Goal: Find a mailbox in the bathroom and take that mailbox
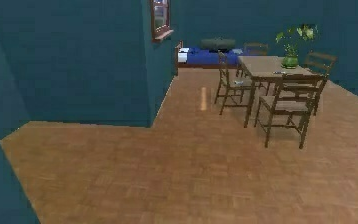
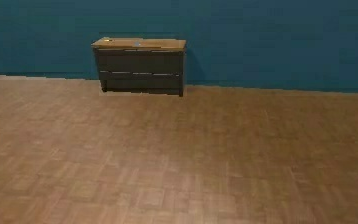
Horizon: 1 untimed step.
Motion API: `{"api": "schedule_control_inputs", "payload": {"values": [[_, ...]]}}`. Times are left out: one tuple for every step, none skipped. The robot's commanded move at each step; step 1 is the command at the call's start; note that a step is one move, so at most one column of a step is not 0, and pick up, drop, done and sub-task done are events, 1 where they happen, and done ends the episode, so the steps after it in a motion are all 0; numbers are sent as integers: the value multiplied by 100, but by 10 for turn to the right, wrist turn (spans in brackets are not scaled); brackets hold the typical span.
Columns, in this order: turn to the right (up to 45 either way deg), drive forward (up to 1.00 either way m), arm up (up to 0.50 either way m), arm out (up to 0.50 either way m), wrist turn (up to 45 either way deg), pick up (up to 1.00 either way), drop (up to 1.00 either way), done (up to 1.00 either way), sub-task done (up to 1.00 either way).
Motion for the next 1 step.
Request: {"api": "schedule_control_inputs", "payload": {"values": [[0, 80, 0, 0, 0, 0, 0, 0, 0]]}}
